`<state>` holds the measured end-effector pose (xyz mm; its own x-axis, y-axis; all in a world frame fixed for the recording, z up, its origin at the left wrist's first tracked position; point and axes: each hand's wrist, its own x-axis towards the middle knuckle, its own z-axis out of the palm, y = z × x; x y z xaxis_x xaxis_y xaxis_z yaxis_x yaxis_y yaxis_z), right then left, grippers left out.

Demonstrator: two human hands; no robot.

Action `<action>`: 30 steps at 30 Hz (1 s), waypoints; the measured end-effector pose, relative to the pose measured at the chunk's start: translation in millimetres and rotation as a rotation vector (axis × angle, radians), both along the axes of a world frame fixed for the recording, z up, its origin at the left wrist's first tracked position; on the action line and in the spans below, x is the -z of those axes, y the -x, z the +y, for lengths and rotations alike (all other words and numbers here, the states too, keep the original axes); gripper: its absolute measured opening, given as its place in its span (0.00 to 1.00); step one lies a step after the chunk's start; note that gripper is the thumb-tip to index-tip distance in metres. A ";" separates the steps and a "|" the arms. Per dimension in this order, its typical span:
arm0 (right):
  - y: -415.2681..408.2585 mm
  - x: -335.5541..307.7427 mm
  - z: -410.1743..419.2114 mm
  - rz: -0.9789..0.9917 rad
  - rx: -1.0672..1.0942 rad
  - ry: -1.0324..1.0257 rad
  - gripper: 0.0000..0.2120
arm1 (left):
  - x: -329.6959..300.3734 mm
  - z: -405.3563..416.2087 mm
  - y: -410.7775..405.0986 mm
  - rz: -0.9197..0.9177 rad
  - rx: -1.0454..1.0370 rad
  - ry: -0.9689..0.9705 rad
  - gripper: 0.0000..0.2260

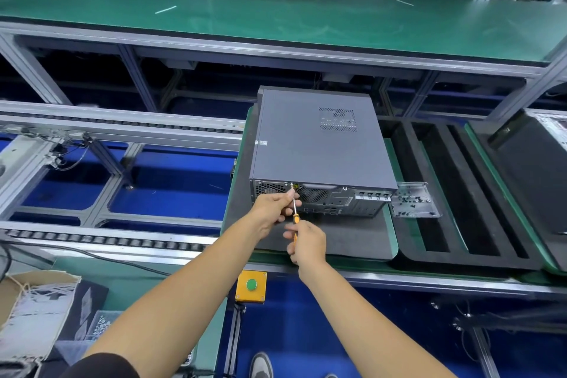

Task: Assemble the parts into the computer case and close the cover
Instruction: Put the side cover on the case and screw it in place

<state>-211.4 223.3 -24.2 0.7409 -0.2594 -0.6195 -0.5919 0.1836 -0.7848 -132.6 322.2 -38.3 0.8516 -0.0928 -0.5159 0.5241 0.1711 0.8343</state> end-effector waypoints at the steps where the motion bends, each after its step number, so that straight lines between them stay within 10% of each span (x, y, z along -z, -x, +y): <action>1: -0.9 0.8 0.1 -0.004 -0.005 0.009 0.09 | -0.6 -0.2 0.3 0.005 0.001 0.005 0.12; 30: -4.8 -5.5 8.2 0.016 0.019 -0.018 0.09 | -10.1 6.6 4.0 0.067 0.031 0.006 0.11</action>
<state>-206.6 231.5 -18.7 0.7260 -0.2615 -0.6360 -0.6008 0.2088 -0.7716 -136.6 328.9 -28.2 0.8120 -0.1218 -0.5708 0.5836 0.1591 0.7963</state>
